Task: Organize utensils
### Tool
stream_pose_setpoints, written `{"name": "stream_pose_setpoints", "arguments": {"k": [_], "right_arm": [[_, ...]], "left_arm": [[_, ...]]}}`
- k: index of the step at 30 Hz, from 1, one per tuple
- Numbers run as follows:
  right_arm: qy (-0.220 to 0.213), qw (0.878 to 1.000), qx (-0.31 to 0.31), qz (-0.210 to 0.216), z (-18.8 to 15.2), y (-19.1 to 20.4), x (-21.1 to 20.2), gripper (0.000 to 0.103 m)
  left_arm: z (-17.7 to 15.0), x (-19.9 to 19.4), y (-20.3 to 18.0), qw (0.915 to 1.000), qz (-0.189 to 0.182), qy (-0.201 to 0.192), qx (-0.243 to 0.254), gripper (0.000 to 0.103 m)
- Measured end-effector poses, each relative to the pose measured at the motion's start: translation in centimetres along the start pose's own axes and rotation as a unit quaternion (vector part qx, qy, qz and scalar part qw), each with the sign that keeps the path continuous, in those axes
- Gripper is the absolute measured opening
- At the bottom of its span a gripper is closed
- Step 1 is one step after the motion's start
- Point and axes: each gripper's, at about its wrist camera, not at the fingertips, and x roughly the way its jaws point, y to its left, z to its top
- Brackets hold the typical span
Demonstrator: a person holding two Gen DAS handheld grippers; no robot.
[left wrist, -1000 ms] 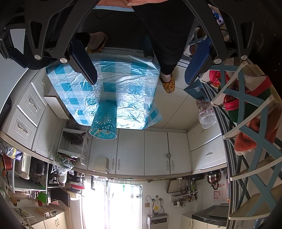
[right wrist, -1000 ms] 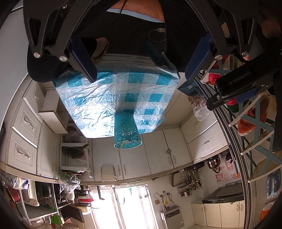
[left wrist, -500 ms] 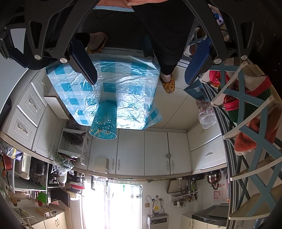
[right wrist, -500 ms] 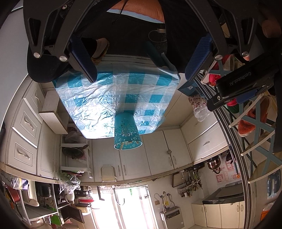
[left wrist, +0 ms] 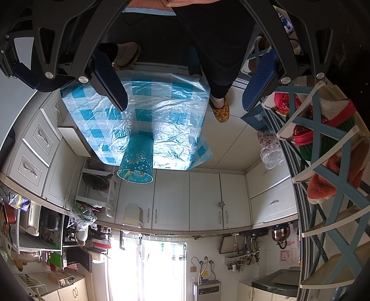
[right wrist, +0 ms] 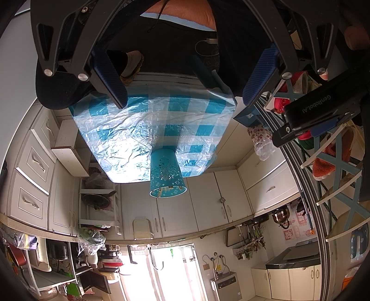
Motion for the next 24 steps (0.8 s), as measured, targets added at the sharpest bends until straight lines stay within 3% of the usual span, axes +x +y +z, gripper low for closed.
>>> {"name": "stream_pose_setpoints", "arguments": {"k": [24], "right_arm": [[0.0,1.0,-0.001,0.0,-0.07,-0.14,0.0,0.096]], "left_arm": [[-0.02,-0.03,-0.05,1.0,0.001,-0.001,0.0,0.095]]}}
